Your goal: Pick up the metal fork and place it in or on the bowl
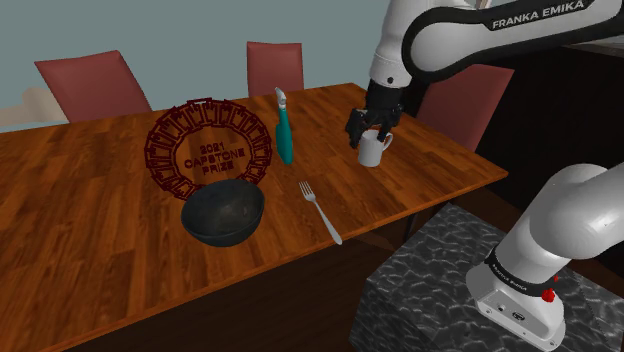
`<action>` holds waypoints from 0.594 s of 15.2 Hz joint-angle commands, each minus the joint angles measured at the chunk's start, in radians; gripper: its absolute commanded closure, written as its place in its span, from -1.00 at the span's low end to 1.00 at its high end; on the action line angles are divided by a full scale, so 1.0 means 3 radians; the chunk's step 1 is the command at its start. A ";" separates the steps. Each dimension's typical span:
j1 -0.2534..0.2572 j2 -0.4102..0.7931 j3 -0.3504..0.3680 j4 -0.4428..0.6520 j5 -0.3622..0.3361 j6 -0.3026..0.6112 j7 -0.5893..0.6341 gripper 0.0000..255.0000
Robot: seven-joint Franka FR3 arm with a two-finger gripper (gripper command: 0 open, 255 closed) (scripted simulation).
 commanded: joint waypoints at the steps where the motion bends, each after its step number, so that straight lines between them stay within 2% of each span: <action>1: -0.0005 0.0198 0.0139 0.0034 -0.0013 0.0160 0.0180 -1.00; 5: -0.0037 0.0650 0.0417 0.0155 -0.0122 0.0460 0.0570 -1.00; 9: -0.0082 0.1167 0.0670 0.0352 -0.0369 0.0713 0.1028 -1.00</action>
